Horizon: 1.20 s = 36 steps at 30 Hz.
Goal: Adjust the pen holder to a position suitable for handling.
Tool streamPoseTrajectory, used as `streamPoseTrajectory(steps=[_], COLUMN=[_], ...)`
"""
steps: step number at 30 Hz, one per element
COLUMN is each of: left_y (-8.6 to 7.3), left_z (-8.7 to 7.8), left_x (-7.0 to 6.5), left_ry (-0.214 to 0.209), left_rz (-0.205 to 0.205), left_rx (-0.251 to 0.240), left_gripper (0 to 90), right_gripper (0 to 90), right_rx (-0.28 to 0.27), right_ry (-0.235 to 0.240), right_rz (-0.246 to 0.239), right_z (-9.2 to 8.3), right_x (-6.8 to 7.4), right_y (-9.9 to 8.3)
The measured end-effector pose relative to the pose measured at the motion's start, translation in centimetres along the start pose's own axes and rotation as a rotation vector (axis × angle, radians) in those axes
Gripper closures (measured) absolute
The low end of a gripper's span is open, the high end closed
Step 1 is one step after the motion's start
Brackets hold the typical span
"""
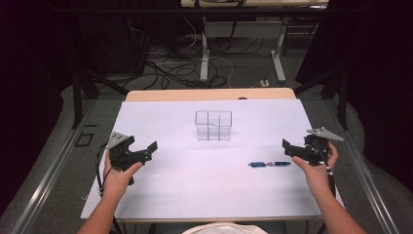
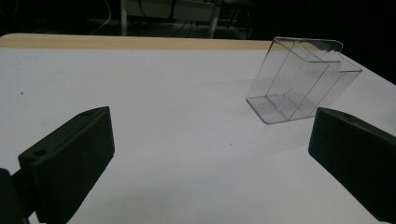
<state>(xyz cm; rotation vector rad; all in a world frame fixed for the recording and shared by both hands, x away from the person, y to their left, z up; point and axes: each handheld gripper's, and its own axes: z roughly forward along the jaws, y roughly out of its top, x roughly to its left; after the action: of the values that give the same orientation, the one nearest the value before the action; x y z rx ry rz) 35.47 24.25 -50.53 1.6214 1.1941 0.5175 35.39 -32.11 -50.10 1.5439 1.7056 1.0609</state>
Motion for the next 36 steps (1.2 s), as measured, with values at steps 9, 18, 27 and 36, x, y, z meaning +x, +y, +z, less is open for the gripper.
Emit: streamPoseTrajectory(steps=[9, 18, 27, 36], left_y=[0.1, 0.3, 1.4, 3.3], left_z=[0.2, 0.2, 0.6, 2.1], left_x=[-0.4, -0.6, -1.7, -3.3], left_ry=[-0.017, -0.015, 0.004, 0.034], left_rz=[0.002, 0.004, -0.001, 0.033], left_rx=[-0.012, -0.012, 0.001, 0.017], left_gripper=[0.2, 0.7, 13.8, 23.1], right_gripper=[2.5, 17.3, 23.9, 22.8], right_rx=[0.001, -0.016, -0.026, -0.045], right_ry=[-0.002, 0.045, 0.076, 0.065], right_rz=[-0.010, -0.050, -0.076, -0.060], right_z=[0.0, 0.1, 0.2, 0.0], right_x=[-0.1, 1.0, 2.2, 2.0], right_y=[0.0, 0.5, 0.7, 0.7])
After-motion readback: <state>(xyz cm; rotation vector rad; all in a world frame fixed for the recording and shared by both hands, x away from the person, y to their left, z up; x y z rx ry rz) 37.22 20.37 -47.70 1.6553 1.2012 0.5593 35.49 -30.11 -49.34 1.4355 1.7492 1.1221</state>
